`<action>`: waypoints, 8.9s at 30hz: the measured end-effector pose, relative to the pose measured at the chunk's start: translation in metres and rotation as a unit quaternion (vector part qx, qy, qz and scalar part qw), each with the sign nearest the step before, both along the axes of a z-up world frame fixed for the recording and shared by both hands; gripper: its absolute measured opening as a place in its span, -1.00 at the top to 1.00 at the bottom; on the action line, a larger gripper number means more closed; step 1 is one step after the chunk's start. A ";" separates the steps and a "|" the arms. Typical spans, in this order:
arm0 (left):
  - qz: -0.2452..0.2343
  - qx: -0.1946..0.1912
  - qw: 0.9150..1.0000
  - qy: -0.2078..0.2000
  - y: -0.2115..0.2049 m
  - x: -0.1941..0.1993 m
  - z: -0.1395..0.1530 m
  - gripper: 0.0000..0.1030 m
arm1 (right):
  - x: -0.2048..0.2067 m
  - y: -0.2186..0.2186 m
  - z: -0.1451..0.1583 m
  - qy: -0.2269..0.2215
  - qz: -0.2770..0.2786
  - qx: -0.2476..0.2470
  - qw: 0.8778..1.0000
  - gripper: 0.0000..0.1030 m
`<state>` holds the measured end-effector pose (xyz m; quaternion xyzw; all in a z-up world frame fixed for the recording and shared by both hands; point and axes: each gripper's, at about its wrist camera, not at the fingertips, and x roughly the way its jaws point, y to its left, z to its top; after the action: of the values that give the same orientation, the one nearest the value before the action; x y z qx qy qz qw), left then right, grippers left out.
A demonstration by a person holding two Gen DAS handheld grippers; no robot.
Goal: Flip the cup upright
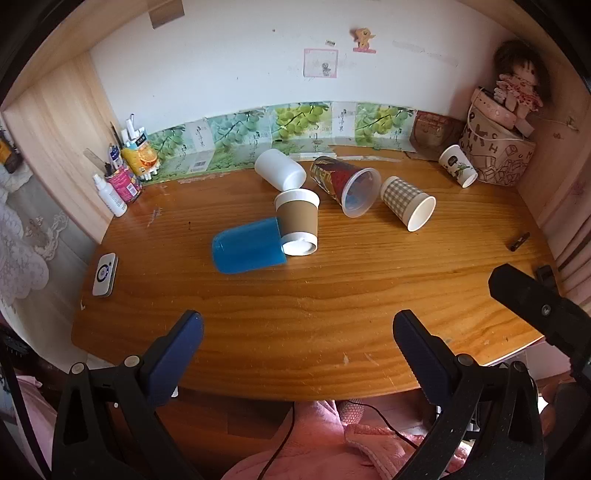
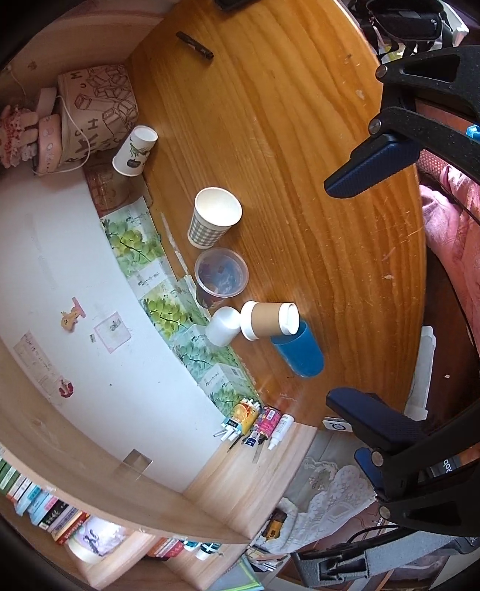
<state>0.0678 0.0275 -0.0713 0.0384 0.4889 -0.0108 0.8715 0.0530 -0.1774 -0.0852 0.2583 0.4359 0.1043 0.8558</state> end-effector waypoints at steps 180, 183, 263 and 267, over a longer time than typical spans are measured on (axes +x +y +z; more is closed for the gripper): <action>0.001 -0.187 0.941 0.282 -0.020 0.067 -0.138 -0.41 | 0.038 -0.001 -0.113 0.139 0.102 0.005 0.985 -1.00; 0.005 -0.188 0.940 0.286 -0.014 0.071 -0.138 -0.41 | 0.041 0.005 -0.115 0.136 0.101 -0.003 0.986 -1.00; -0.280 -0.073 0.954 -0.074 0.083 0.050 -0.054 -0.41 | 0.086 0.125 -0.093 -0.005 0.035 -0.201 0.979 -0.38; -0.287 -0.076 0.951 -0.087 0.081 0.057 -0.049 -0.41 | 0.085 0.121 -0.089 -0.013 0.020 -0.196 0.980 -0.35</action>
<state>0.1249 0.1082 -0.1203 0.1112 0.3769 -0.2943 0.8712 0.1376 -0.0563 -0.1744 0.0752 0.4419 0.0376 0.8931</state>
